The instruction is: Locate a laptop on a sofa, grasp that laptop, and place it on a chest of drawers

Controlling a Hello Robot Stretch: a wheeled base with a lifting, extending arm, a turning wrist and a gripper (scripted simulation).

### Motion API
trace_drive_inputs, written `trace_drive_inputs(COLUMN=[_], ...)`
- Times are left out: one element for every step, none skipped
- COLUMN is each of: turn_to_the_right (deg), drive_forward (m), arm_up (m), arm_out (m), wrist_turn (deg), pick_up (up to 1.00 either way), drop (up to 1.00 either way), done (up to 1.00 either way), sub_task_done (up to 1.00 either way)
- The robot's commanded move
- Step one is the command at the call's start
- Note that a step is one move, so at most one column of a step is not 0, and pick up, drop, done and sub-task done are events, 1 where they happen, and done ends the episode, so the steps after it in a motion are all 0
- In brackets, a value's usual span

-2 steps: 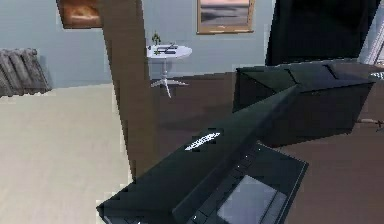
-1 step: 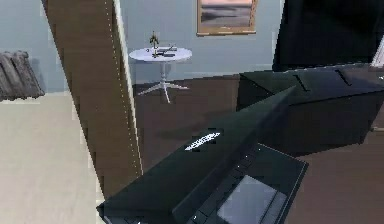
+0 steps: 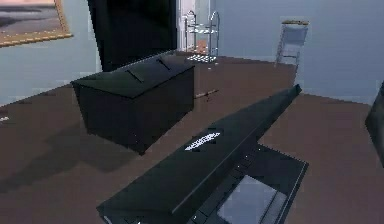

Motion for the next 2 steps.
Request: trace_drive_inputs(turn_to_the_right=[27.0, 0.0], drive_forward=[0.0, 0.3], arm_up=[0.0, 0.0], arm_out=[0.0, 0.0], wrist_turn=[0.0, 0.0], pick_up=[0.0, 0.0], drop=[0.0, 0.0], done=[0.0, 0.0], sub_task_done=[0.0, 0.0])
